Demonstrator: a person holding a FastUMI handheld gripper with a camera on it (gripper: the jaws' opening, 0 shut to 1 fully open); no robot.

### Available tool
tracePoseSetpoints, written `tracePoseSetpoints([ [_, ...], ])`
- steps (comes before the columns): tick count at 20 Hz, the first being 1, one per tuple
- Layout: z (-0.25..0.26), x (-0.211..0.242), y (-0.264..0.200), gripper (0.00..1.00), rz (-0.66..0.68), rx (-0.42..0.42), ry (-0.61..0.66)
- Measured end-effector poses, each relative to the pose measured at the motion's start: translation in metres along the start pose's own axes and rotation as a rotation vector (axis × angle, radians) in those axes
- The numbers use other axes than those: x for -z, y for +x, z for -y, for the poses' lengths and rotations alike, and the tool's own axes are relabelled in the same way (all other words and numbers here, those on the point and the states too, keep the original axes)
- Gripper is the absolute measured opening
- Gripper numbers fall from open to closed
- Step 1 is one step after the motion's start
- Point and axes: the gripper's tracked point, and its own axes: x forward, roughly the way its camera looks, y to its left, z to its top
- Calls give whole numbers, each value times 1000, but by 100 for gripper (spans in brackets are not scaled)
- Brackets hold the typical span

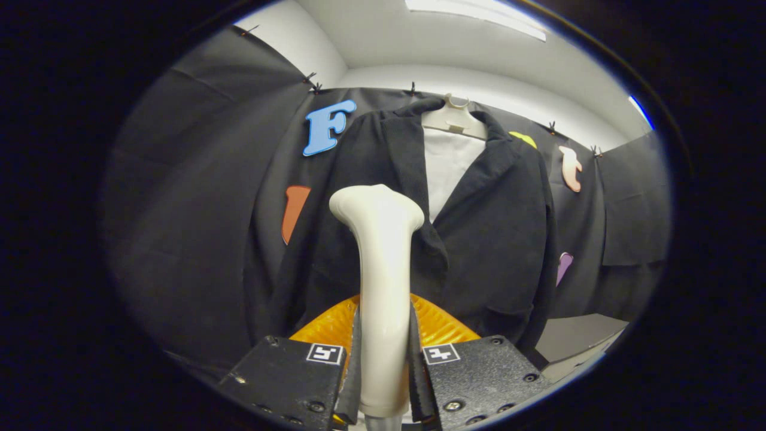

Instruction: Iron the clothes twice with a garment steamer, once on the left side and once on the right side.

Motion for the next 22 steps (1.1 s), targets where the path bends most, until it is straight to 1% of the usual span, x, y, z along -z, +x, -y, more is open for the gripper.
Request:
tracePoseSetpoints([
  [6,2,20,-10,35,-36,-15,-12],
  [22,6,108,-48,35,-214,-73,-79],
])
